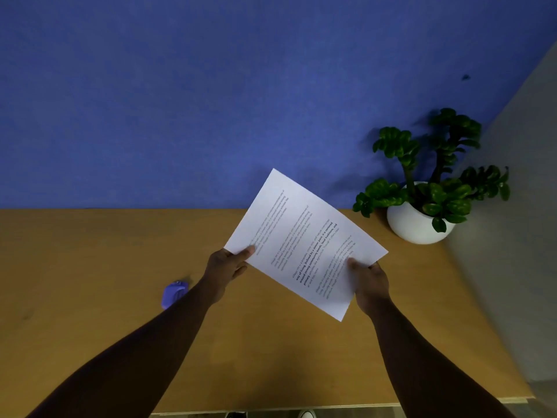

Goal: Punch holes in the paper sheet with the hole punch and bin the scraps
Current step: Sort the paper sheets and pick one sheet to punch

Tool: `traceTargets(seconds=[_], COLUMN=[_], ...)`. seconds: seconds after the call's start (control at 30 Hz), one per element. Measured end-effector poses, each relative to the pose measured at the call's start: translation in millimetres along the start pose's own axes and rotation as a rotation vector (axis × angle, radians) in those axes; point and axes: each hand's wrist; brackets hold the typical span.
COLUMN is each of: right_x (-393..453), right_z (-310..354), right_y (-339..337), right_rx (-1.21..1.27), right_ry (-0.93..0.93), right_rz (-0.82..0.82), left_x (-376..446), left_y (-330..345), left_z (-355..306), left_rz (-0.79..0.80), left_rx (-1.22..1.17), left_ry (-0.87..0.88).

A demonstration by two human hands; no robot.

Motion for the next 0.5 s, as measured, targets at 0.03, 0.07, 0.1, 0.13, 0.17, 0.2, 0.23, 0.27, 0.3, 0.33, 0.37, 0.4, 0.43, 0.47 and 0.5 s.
traceTargets(seconds=[0.03, 0.07, 0.1, 0.13, 0.17, 0.2, 0.23, 0.27, 0.3, 0.33, 0.37, 0.4, 0.43, 0.47, 0.5], right_x=[0, 0, 0, 0, 1, 1, 2, 2, 3, 4, 4, 5, 5, 6, 6], right_z=[0, -1, -1, -2, -2, -3, -4, -5, -6, -7, -6, -5, -5, -5, -6], right_y=[2, 3, 5, 7, 9, 11, 13, 14, 15, 16, 16, 17, 17, 15, 14], right_rx=[0.020, 0.041, 0.065, 0.087, 0.104, 0.112, 0.118, 0.127, 0.148, 0.170, 0.180, 0.173, 0.155, 0.132, 0.108], right_ry=[0.003, 0.005, 0.008, 0.012, 0.016, 0.019, 0.020, 0.026, 0.043, 0.068, 0.093, 0.114, 0.136, 0.158, 0.180], right_rz=[0.004, 0.009, 0.015, 0.023, 0.035, 0.055, 0.081, 0.109, 0.133, 0.159, 0.189, 0.215, 0.234, 0.246, 0.256], left_x=[-1, -2, -3, -5, -6, -8, -9, -10, -11, -12, -13, -13, -12, -11, -11], left_y=[4, 8, 13, 18, 22, 27, 32, 35, 38, 41, 42, 44, 44, 44, 44], left_z=[1, 1, 1, 1, 2, 2, 2, 1, 1, 0, -1, -2, -3, -5, -6], left_rz=[0.011, 0.028, 0.045, 0.063, 0.078, 0.088, 0.097, 0.109, 0.124, 0.142, 0.158, 0.167, 0.170, 0.174, 0.179], left_rx=[-0.013, -0.016, -0.016, -0.016, -0.016, -0.016, -0.016, -0.013, -0.009, 0.001, 0.012, 0.024, 0.034, 0.036, 0.032], left_ry=[-0.007, -0.012, -0.013, -0.010, -0.005, 0.001, 0.010, 0.021, 0.029, 0.035, 0.038, 0.039, 0.038, 0.040, 0.043])
Point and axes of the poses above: each hand's wrist, its own x-axis towards the middle knuckle, its own y-axis out of the palm, z = x × y, and after that the axes turned 13 degrees about -y, right-handed
